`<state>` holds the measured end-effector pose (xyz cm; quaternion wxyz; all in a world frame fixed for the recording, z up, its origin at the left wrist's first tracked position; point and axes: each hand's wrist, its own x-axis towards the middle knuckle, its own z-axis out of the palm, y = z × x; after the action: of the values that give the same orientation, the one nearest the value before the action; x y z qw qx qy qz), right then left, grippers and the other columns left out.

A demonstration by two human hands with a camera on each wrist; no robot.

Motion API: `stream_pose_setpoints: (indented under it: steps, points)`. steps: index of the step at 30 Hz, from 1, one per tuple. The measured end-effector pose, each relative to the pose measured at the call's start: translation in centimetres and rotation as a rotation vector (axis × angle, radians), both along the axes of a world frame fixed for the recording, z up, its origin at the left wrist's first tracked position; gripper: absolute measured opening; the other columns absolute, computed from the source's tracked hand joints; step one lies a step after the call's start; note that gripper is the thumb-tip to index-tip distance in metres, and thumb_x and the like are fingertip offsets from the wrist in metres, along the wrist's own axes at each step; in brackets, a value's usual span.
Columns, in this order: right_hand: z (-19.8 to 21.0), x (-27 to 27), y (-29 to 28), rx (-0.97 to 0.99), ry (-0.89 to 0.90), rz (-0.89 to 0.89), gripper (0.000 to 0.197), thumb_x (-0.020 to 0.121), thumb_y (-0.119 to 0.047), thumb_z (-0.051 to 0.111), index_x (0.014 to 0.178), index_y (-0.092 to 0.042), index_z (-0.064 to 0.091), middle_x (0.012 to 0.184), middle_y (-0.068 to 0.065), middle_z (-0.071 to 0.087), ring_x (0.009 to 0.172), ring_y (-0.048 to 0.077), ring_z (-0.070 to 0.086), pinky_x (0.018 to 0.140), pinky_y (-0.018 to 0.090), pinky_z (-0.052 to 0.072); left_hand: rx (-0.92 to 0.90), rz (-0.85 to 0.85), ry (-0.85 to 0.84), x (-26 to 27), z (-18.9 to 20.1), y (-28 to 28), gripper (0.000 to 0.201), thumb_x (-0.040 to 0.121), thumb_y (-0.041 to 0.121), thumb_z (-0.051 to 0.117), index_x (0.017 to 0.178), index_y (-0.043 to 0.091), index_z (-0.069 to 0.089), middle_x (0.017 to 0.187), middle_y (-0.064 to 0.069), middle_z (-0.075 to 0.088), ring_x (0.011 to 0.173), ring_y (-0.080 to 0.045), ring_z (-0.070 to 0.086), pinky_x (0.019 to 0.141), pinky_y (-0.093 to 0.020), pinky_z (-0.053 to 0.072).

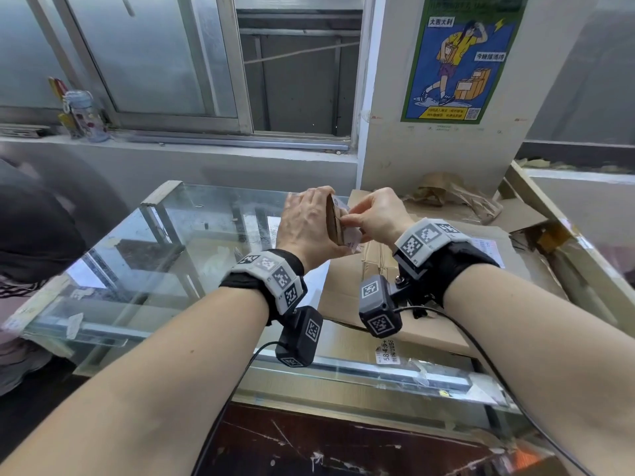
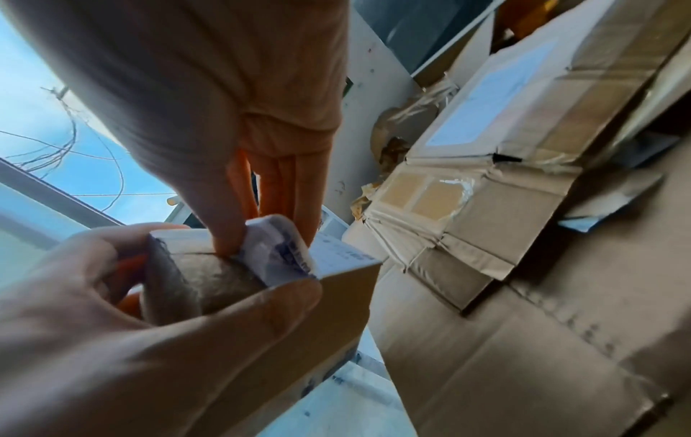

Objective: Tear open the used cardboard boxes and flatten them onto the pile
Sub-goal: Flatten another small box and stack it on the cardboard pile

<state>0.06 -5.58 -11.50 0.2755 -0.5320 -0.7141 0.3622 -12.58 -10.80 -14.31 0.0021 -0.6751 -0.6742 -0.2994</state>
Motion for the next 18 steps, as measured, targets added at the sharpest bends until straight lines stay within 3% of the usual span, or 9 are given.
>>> stream_pose_setpoints:
  steps: [5, 7, 9, 13, 18]
  points:
    - [0.1, 0.0, 0.2, -0.053, 0.043, -0.059, 0.010, 0.069, -0.013, 0.083, 0.071, -0.010, 0.074, 0.077, 0.012, 0.072, 0.077, 0.025, 0.070, 0.076, 0.041, 0.059, -0.035, -0.047, -0.038, 0.1, 0.0, -0.4, 0.109, 0.051, 0.060, 0.083, 0.141, 0.022, 0.033, 0.130, 0.000, 0.049, 0.119, -0.021, 0.041, 0.108, -0.034, 0.027]
    - [0.0, 0.2, 0.2, -0.101, 0.101, -0.054, 0.011, 0.070, -0.007, 0.082, 0.067, -0.010, 0.071, 0.084, 0.016, 0.071, 0.080, 0.028, 0.070, 0.076, 0.043, 0.059, -0.043, -0.053, -0.065, -0.1, 0.2, -0.3, 0.106, 0.051, 0.057, 0.085, 0.138, 0.020, 0.038, 0.129, 0.000, 0.049, 0.118, -0.019, 0.040, 0.106, -0.032, 0.028]
    - [0.1, 0.5, 0.2, -0.191, 0.219, -0.044, 0.012, 0.073, 0.001, 0.077, 0.070, -0.006, 0.068, 0.089, 0.017, 0.068, 0.076, 0.027, 0.069, 0.070, 0.037, 0.060, -0.048, -0.054, -0.156, -0.4, 0.1, -0.2, 0.100, 0.049, 0.053, 0.087, 0.132, 0.020, 0.042, 0.124, 0.002, 0.049, 0.113, -0.018, 0.042, 0.100, -0.029, 0.033]
    - [0.5, 0.9, -0.2, -0.346, 0.427, -0.044, 0.017, 0.079, 0.007, 0.068, 0.069, -0.004, 0.062, 0.052, 0.004, 0.065, 0.045, 0.013, 0.064, 0.044, 0.023, 0.054, -0.037, -0.070, -0.323, -0.8, -0.2, 0.0, 0.095, 0.046, 0.047, 0.090, 0.124, 0.020, 0.045, 0.112, 0.005, 0.052, 0.101, -0.012, 0.050, 0.090, -0.025, 0.041]
    - [0.1, 1.3, -0.2, -0.436, 0.544, -0.033, 0.018, 0.083, 0.007, 0.063, 0.069, -0.004, 0.060, 0.059, 0.007, 0.065, 0.048, 0.014, 0.065, 0.049, 0.030, 0.057, -0.067, -0.096, -0.374, -0.8, 0.1, -0.1, 0.099, 0.039, 0.050, 0.082, 0.126, 0.020, 0.044, 0.110, 0.008, 0.051, 0.095, -0.006, 0.048, 0.083, -0.015, 0.034]
